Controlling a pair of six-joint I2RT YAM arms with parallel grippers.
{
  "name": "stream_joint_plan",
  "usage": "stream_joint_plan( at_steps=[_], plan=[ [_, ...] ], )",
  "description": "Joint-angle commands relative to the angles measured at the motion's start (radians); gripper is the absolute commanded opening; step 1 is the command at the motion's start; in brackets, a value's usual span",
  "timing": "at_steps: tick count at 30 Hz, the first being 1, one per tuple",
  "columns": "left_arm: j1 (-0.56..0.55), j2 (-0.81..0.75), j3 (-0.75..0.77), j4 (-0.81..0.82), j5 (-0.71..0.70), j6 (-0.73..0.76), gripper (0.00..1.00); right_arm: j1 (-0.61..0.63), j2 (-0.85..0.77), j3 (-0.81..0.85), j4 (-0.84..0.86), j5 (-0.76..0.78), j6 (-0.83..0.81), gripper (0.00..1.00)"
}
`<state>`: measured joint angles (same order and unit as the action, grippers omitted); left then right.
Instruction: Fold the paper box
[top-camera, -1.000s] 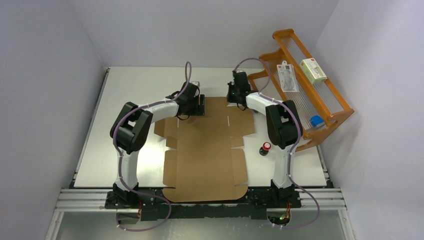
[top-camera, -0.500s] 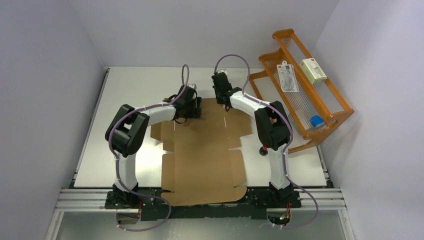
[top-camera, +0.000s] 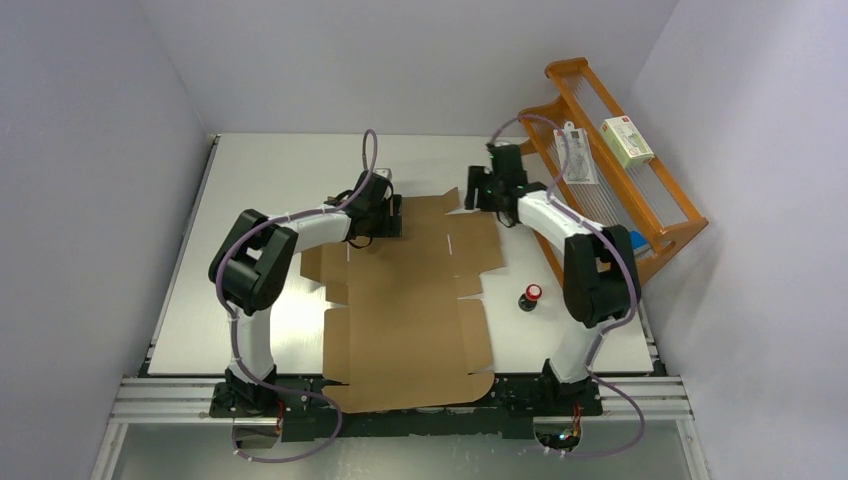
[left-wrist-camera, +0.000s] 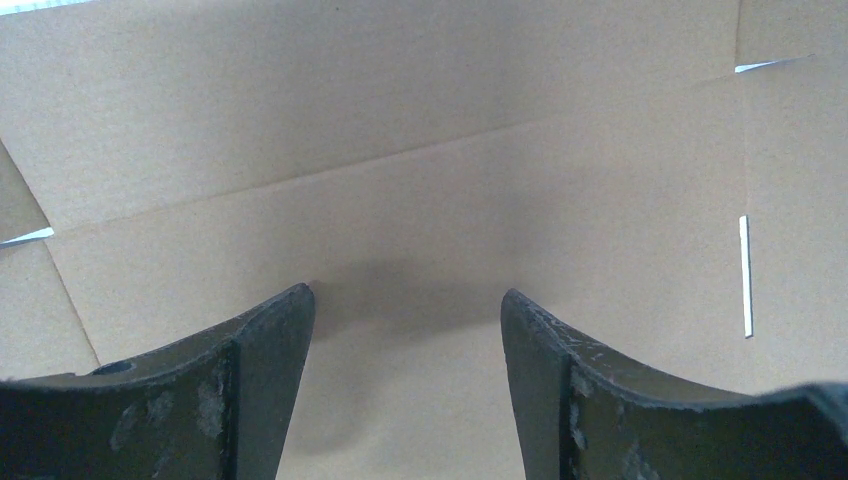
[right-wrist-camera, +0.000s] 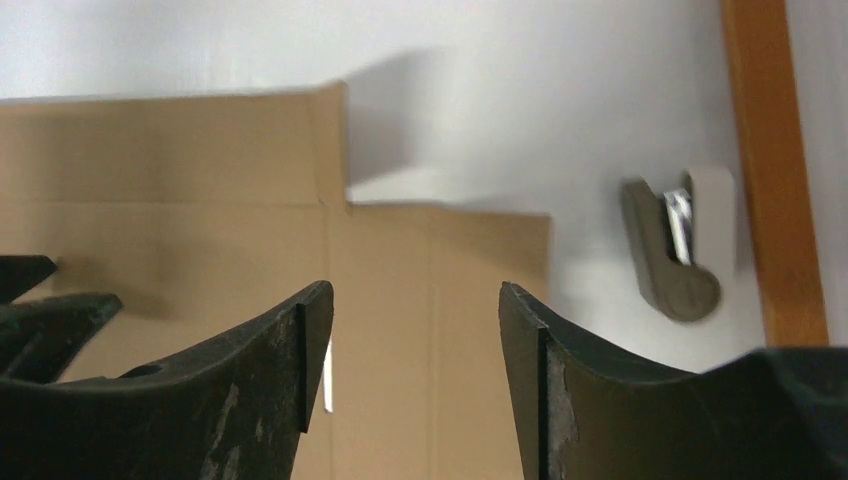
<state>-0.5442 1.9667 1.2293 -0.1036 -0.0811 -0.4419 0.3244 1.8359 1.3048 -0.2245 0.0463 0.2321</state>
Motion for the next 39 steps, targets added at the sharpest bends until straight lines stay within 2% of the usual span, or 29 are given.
stream_joint_plan(
  at_steps=[1, 9, 12, 15, 19, 21, 28, 32, 39],
  plan=[
    [0.007, 0.003, -0.018, -0.07, 0.027, -0.003, 0.74, -0.105, -0.08, -0.148, 0.058, -0.198, 0.078, 0.67],
    [0.007, 0.016, -0.003, -0.075, 0.044, 0.002, 0.74, -0.201, -0.118, -0.322, 0.155, -0.289, 0.154, 0.68],
    [0.007, 0.017, -0.008, -0.071, 0.049, 0.0, 0.74, -0.211, -0.1, -0.355, 0.183, -0.295, 0.162, 0.64],
    [0.007, 0.021, -0.007, -0.073, 0.048, 0.0, 0.74, -0.211, -0.084, -0.366, 0.197, -0.317, 0.158, 0.5],
    [0.007, 0.026, -0.002, -0.074, 0.051, -0.001, 0.74, -0.202, -0.1, -0.362, 0.182, -0.301, 0.142, 0.25],
    [0.007, 0.027, -0.001, -0.074, 0.052, -0.003, 0.74, -0.18, -0.116, -0.35, 0.148, -0.237, 0.123, 0.17],
    [0.007, 0.03, 0.001, -0.079, 0.048, -0.001, 0.74, -0.004, -0.123, -0.298, 0.044, 0.155, 0.03, 0.07],
    [0.007, 0.036, 0.003, -0.078, 0.052, -0.003, 0.74, 0.113, -0.096, -0.258, -0.011, 0.353, -0.014, 0.04],
    [0.007, 0.05, 0.006, -0.064, 0.064, -0.016, 0.74, 0.255, -0.072, -0.161, -0.116, 0.568, -0.055, 0.03]
  ],
)
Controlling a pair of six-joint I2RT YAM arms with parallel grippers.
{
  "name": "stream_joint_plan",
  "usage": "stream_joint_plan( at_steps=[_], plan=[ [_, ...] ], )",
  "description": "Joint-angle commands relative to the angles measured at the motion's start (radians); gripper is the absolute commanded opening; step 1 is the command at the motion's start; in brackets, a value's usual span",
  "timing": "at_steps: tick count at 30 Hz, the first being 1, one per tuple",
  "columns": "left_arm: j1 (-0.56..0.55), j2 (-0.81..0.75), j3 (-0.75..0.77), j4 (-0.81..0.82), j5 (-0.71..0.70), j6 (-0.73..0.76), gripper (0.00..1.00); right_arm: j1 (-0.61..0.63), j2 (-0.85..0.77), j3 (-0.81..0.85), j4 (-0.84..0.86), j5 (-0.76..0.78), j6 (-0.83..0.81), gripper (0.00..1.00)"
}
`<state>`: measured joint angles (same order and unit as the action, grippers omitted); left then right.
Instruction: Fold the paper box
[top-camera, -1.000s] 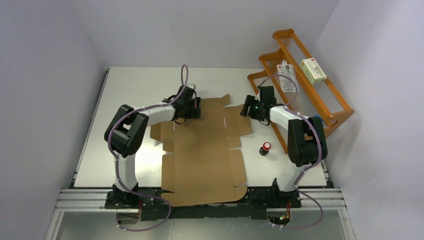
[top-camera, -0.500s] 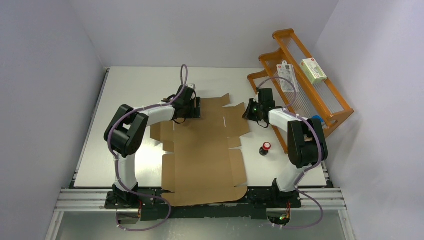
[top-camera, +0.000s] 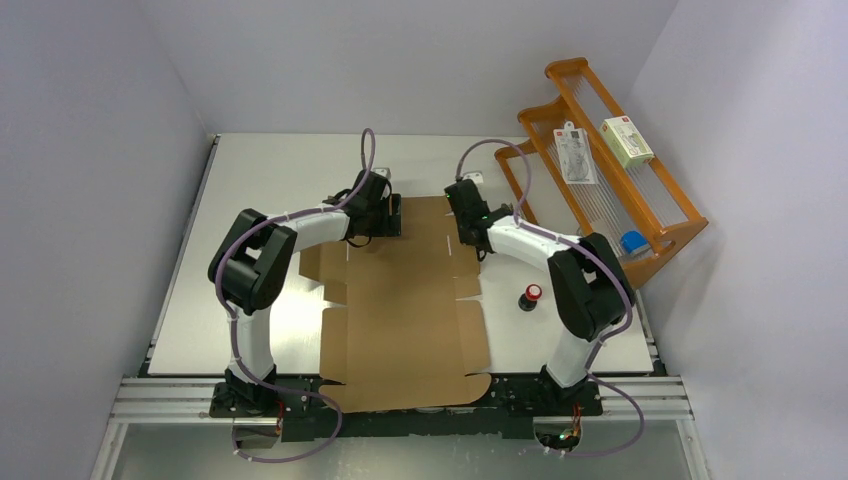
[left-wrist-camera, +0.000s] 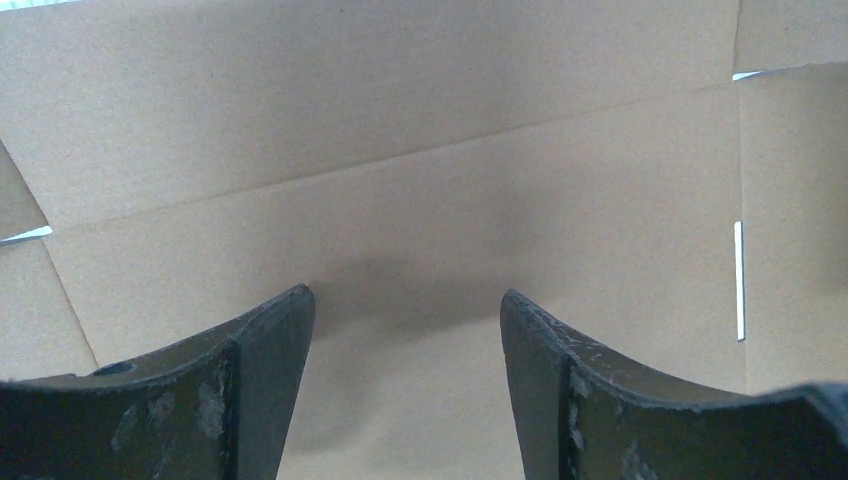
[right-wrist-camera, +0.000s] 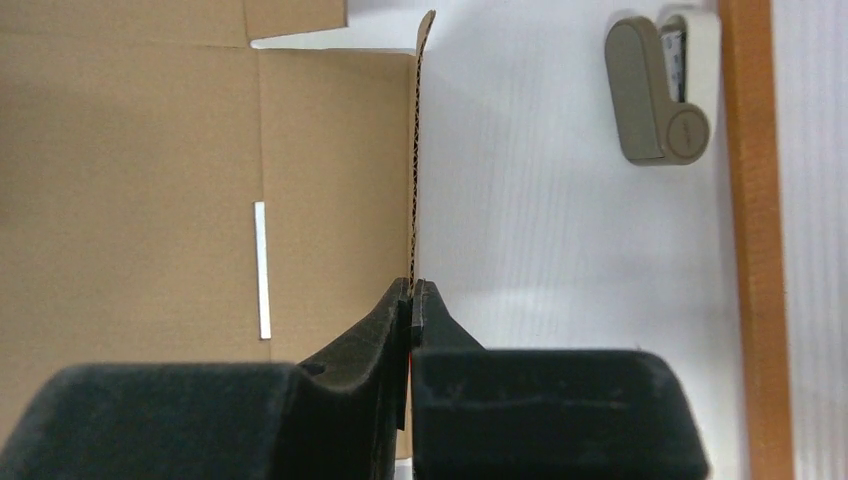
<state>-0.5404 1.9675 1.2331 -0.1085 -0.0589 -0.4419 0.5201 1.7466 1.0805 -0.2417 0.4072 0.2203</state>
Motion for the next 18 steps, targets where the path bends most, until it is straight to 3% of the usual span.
stream_joint_plan(
  at_steps=[1, 18],
  plan=[
    [0.003, 0.051, 0.002, -0.056, 0.043, -0.016, 0.74, 0.08, 0.022, 0.078, -0.113, 0.231, -0.049, 0.03],
    [0.004, 0.044, -0.019, -0.009, 0.073, -0.052, 0.74, 0.318, 0.166, 0.303, -0.313, 0.422, -0.012, 0.06]
  ],
)
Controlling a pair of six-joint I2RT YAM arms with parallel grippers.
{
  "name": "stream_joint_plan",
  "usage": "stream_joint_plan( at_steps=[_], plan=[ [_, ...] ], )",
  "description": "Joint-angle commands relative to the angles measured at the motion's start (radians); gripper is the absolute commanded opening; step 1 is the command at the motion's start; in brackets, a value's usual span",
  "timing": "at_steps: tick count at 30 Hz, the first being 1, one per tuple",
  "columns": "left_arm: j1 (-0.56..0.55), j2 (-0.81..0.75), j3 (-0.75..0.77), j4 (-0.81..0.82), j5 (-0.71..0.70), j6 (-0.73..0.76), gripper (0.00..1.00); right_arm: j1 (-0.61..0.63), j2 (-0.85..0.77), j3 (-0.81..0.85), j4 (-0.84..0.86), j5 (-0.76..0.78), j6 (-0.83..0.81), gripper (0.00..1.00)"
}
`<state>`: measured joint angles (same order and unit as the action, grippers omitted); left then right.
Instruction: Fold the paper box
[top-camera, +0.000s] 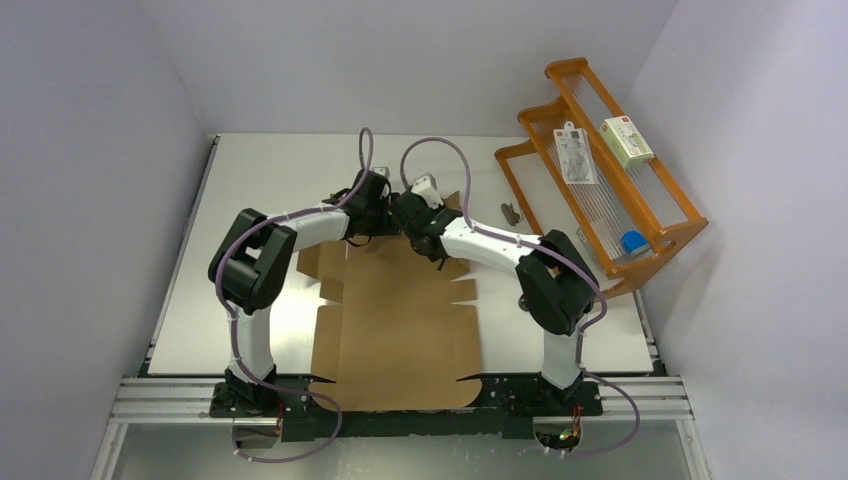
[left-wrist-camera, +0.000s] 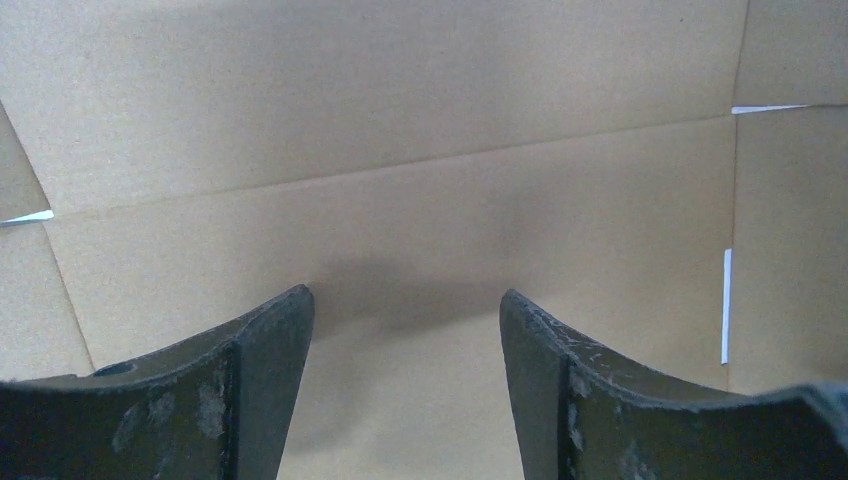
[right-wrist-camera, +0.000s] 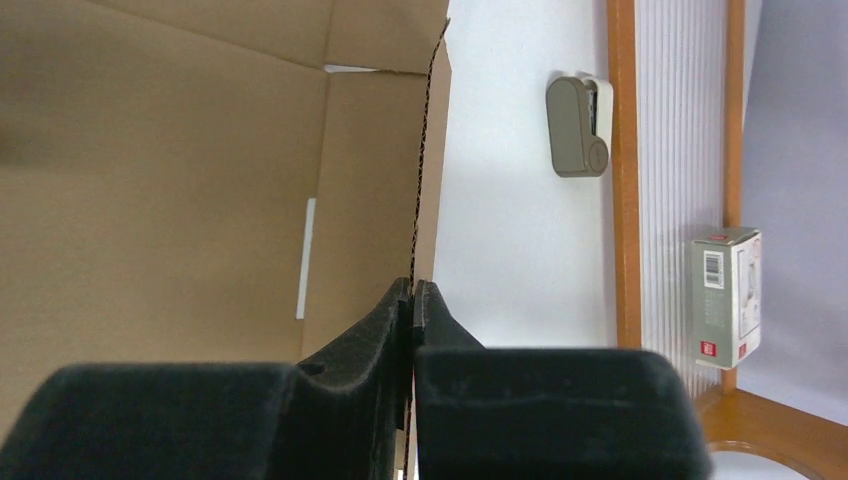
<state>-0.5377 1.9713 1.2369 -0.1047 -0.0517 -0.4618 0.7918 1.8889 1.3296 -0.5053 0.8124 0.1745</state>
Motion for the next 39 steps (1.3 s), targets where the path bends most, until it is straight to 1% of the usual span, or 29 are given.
stream_joint_plan(
  at_steps=[1, 5, 10, 16, 18, 23, 27, 30, 34, 39],
  plan=[
    [0.001, 0.041, -0.023, -0.01, 0.067, -0.034, 0.73, 0.051, 0.03, 0.068, -0.058, 0.018, 0.036, 0.06],
    [0.001, 0.038, -0.033, -0.002, 0.061, -0.043, 0.73, 0.068, 0.031, 0.095, -0.066, 0.001, 0.045, 0.09],
    [0.008, 0.031, -0.062, 0.027, 0.061, -0.068, 0.74, 0.069, 0.01, 0.09, -0.021, -0.063, 0.047, 0.13],
    [0.012, 0.031, -0.077, 0.044, 0.083, -0.084, 0.73, 0.069, 0.032, 0.105, -0.026, -0.071, 0.06, 0.14],
    [0.012, 0.028, -0.082, 0.048, 0.083, -0.088, 0.73, 0.07, 0.022, 0.105, -0.027, -0.079, 0.059, 0.19],
    [0.018, 0.02, -0.077, 0.031, 0.063, -0.086, 0.74, 0.067, -0.067, 0.072, -0.019, -0.12, 0.052, 0.41],
    [0.03, 0.006, -0.073, 0.024, 0.063, -0.085, 0.74, 0.038, -0.169, 0.011, -0.003, -0.205, 0.073, 0.53],
    [0.03, -0.023, -0.058, 0.004, 0.055, -0.073, 0.74, 0.007, -0.27, -0.067, 0.02, -0.288, 0.095, 0.6],
    [0.03, -0.091, -0.05, -0.018, 0.054, -0.06, 0.75, -0.059, -0.397, -0.199, 0.058, -0.424, 0.149, 0.67],
    [0.015, -0.184, -0.071, -0.05, 0.055, -0.047, 0.76, -0.159, -0.534, -0.38, 0.123, -0.592, 0.216, 0.68]
  ],
)
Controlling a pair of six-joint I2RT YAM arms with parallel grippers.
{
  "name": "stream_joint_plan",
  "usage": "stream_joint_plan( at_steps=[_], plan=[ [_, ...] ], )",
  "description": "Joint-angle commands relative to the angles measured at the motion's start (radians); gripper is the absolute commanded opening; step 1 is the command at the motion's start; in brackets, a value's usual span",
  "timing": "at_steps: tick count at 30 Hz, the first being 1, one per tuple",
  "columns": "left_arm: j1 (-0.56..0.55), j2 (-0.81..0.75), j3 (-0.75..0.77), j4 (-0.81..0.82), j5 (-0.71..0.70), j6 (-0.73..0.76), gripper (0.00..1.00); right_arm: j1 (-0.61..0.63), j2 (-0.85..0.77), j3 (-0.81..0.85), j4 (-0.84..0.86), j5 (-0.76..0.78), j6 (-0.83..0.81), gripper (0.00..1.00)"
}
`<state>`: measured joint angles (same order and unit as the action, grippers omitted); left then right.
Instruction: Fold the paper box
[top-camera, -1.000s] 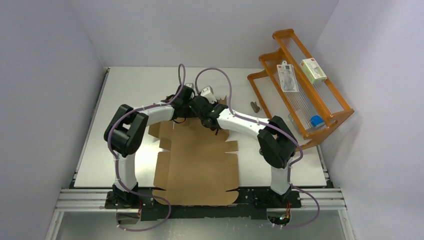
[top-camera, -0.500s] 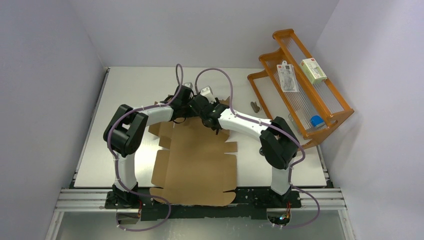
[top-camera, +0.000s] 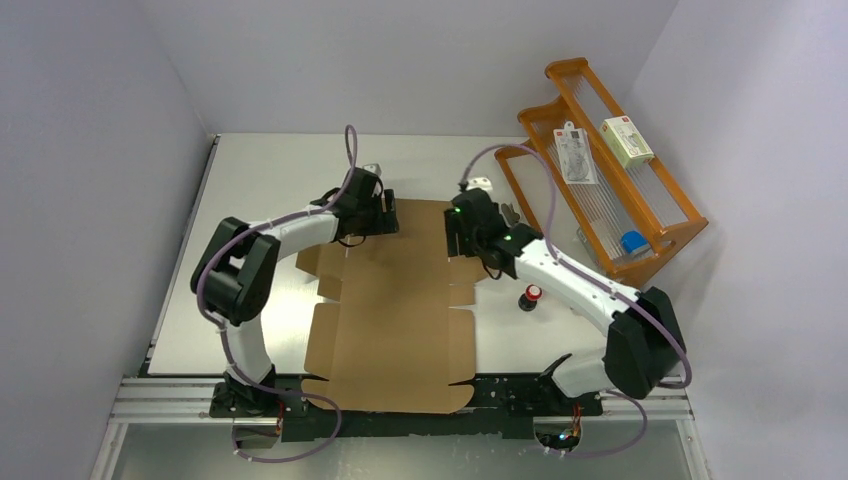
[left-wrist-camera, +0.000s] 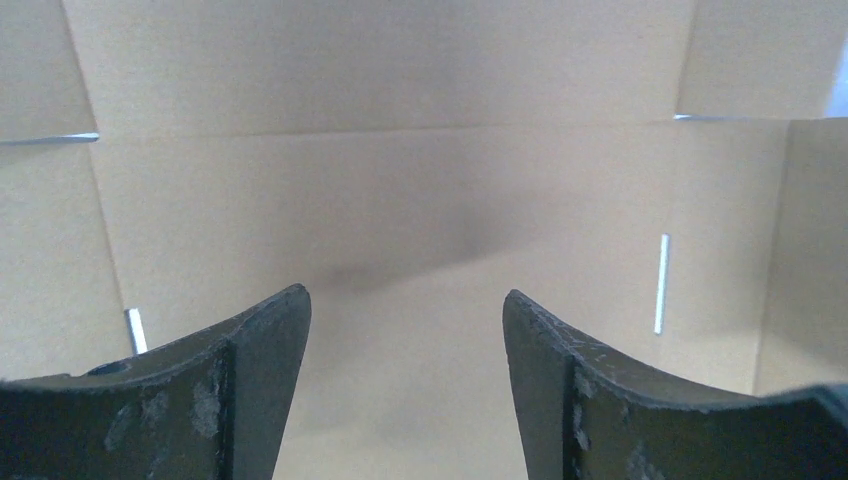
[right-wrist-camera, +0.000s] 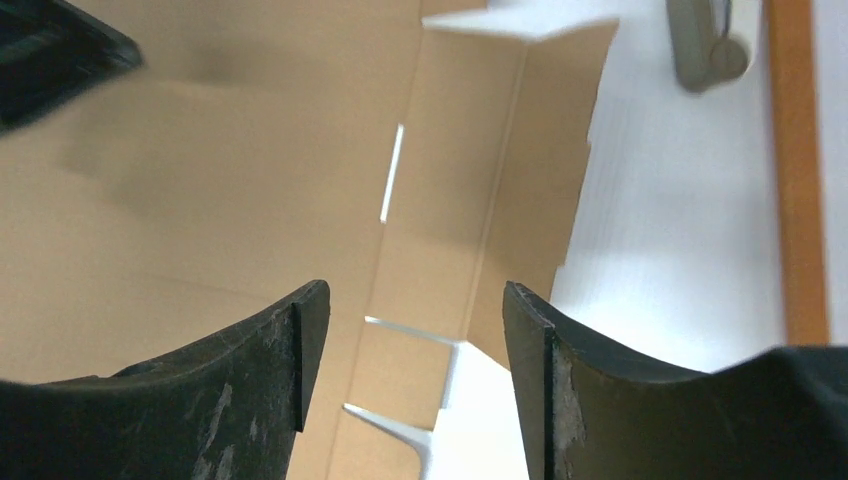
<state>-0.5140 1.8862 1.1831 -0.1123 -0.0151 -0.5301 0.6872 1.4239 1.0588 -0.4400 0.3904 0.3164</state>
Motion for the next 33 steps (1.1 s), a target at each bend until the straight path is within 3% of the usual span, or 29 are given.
stream_joint_plan(
  at_steps=[1, 12, 23, 28, 33],
  plan=[
    [-0.015, -0.115, -0.03, -0.045, 0.017, 0.023, 0.76, -0.068, -0.088, -0.153, 0.078, -0.202, 0.086, 0.68],
    [-0.113, -0.237, -0.207, -0.031, 0.018, 0.025, 0.77, -0.106, -0.194, -0.436, 0.251, -0.292, 0.235, 0.68],
    [-0.18, -0.2, -0.273, 0.012, 0.02, 0.005, 0.77, -0.108, -0.124, -0.497, 0.318, -0.339, 0.271, 0.62],
    [-0.189, -0.169, -0.266, 0.024, 0.019, 0.001, 0.76, -0.109, -0.098, -0.496, 0.322, -0.345, 0.266, 0.56],
    [-0.197, -0.144, -0.264, 0.03, 0.018, -0.002, 0.76, -0.107, -0.113, -0.474, 0.308, -0.364, 0.255, 0.43]
  ],
)
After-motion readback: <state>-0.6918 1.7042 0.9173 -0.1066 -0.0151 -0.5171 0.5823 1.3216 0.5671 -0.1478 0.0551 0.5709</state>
